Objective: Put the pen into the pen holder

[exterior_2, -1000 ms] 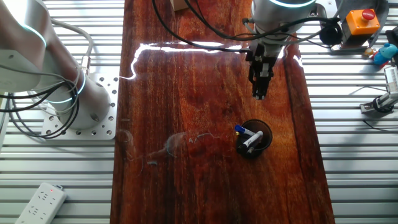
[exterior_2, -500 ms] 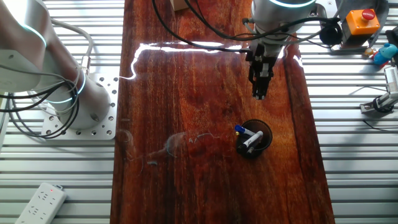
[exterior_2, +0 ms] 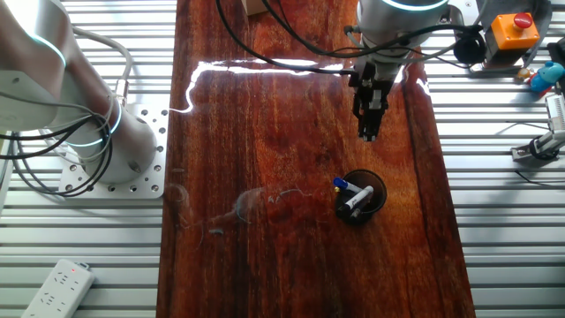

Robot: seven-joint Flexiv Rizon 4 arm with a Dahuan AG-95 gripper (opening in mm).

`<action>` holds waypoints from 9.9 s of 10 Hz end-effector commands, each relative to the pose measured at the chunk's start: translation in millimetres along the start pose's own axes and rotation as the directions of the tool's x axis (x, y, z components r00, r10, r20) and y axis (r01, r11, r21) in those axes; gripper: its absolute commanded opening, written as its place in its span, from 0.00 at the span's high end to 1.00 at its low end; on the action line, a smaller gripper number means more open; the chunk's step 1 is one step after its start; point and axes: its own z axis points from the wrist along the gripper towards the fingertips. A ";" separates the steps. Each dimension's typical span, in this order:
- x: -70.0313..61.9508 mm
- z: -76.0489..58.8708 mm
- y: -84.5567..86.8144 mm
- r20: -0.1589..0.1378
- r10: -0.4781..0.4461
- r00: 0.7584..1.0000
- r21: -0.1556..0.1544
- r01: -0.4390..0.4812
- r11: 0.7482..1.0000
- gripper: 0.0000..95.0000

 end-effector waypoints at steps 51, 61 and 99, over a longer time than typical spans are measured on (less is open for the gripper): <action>-106.6 89.6 152.7 -0.070 -0.110 0.991 -0.115 0.102 0.988 1.00; -93.4 97.2 172.1 -0.111 -0.044 0.993 -0.113 0.031 0.993 1.00; -83.8 122.6 173.3 -0.169 0.053 0.984 -0.265 -0.098 0.959 1.00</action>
